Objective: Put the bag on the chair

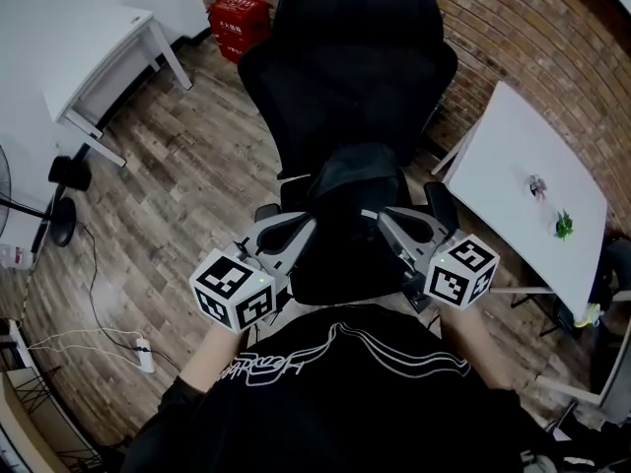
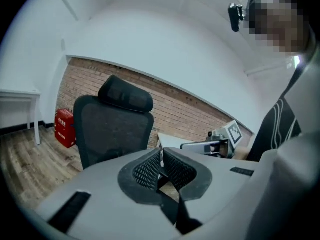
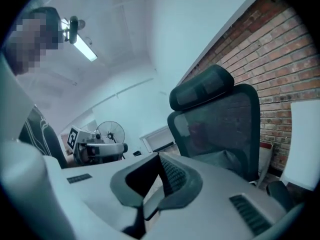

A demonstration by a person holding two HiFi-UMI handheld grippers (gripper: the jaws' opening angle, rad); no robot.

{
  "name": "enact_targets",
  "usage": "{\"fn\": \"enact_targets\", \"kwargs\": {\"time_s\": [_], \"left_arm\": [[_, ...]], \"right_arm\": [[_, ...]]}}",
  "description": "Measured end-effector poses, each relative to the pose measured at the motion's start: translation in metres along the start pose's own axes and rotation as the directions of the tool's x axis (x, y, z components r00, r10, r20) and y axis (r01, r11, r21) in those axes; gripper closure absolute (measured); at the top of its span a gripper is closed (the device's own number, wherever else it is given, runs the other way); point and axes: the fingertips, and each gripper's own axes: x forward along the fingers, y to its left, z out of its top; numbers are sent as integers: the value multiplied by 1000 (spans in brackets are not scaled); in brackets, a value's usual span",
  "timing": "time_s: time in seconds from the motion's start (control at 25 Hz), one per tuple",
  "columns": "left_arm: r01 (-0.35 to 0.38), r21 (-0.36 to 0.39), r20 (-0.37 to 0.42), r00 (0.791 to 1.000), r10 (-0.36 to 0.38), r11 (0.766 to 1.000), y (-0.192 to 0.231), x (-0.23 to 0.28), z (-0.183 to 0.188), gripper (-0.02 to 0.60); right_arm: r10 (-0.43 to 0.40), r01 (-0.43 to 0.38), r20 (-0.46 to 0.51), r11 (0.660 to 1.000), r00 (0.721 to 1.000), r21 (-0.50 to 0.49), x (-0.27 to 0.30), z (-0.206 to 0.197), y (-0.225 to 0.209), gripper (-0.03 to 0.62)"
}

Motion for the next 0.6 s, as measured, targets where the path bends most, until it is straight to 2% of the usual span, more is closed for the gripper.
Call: {"fn": "enact_targets", "kwargs": {"time_s": [0.12, 0.28, 0.48, 0.6], "left_arm": [[21, 63, -8, 1000, -21, 998, -12, -11, 9, 541], [37, 55, -3, 999, -37, 998, -18, -21, 16, 541], [7, 69, -9, 1000, -6, 998, -13, -20, 18, 541], [4, 59, -4, 1000, -4, 998, -9, -23, 21, 541]], "right_arm": [[34, -35, 57, 999, 998, 18, -8, 15, 13, 600], [22, -24, 77, 1000, 997, 17, -10, 17, 22, 600], [21, -22, 59, 1000, 998, 11, -10, 16, 25, 600], [76, -79, 92, 996, 993, 29, -10, 25, 35, 600]]}}
